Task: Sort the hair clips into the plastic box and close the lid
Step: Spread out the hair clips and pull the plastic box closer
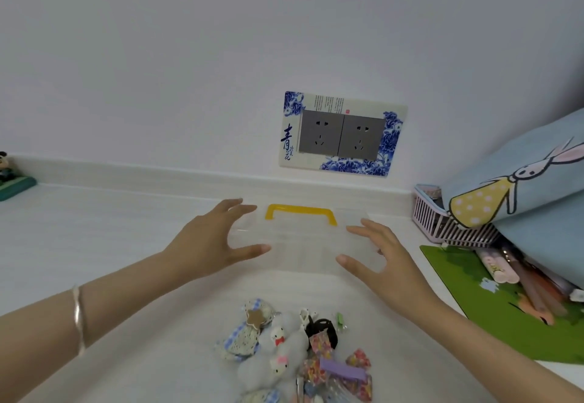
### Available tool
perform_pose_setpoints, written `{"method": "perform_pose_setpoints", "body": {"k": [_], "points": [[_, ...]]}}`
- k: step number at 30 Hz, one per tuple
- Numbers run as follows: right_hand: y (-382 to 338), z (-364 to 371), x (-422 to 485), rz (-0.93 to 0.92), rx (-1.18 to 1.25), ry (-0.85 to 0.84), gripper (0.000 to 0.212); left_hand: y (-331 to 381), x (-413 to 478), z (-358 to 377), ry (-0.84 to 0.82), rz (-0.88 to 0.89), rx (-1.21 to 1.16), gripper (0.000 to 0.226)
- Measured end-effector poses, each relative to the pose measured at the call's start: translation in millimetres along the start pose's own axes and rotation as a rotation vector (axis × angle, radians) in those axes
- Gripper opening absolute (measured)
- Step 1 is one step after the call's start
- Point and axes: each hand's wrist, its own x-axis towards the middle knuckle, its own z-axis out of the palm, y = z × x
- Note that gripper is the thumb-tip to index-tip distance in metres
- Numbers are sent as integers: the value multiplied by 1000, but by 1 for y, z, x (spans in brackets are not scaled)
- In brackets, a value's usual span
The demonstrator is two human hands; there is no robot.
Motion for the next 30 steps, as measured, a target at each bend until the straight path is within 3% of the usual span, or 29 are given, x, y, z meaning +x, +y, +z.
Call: {"method": "perform_pose_setpoints", "body": {"k": [2, 6, 10, 18, 22, 26, 30], "points": [[1, -3, -9, -92, -136, 20, 58, -1, -9, -5, 13, 64, 163, 93], [4, -6, -5, -279, -356, 98, 61, -9, -9, 2, 54, 189, 384, 98], [6, 1, 7, -420, -423, 104, 57, -14, -3, 8, 71, 364, 414, 71], [9, 3, 20, -815, -700, 312, 48, -15, -3, 12, 149, 466, 408, 62], [10, 6, 17, -871, -774, 360, 52, -15, -11, 9, 220, 407, 85, 59], [13, 6, 16, -899, -808, 363, 48, -26, -13, 10, 107, 181, -401, 110], [12, 7, 16, -925, -790, 351, 46, -29, -11, 18, -16, 15, -572, 131]]}}
